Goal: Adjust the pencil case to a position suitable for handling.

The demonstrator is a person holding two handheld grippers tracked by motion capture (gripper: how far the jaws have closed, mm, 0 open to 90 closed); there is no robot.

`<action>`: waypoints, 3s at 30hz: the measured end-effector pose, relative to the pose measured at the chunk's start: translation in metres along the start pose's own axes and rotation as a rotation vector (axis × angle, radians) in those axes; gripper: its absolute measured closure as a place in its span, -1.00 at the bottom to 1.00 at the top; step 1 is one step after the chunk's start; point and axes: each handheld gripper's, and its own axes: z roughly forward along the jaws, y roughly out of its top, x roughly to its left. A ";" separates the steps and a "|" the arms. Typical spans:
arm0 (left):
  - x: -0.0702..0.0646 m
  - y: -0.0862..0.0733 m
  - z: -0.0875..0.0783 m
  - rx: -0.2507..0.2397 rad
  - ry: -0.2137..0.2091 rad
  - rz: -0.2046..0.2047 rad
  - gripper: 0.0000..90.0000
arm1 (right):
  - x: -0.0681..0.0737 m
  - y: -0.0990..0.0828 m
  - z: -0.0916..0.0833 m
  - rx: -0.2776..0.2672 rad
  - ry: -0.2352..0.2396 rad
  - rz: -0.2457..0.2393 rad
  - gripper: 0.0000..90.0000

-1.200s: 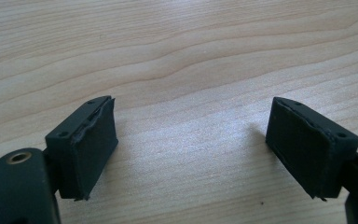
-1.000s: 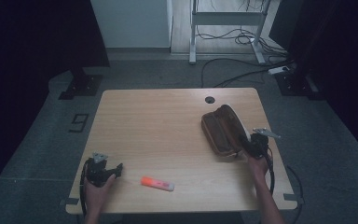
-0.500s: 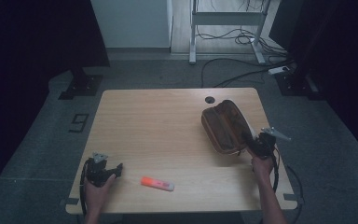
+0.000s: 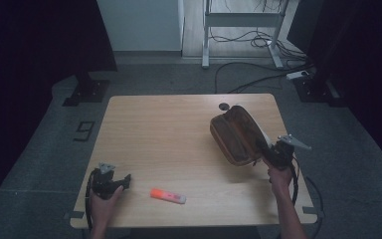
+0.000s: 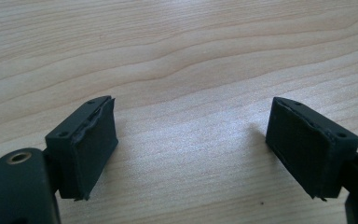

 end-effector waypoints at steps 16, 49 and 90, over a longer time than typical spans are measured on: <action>0.000 0.000 0.000 0.000 0.000 0.001 -0.64 | 0.016 0.001 0.001 0.009 0.103 -0.031 0.84; 0.000 0.000 0.000 0.000 0.000 0.000 -0.64 | 0.066 -0.020 0.028 0.096 0.287 -0.200 0.84; 0.000 0.000 0.000 0.000 0.000 0.000 -0.64 | 0.073 -0.013 0.013 0.001 0.183 -0.299 -0.17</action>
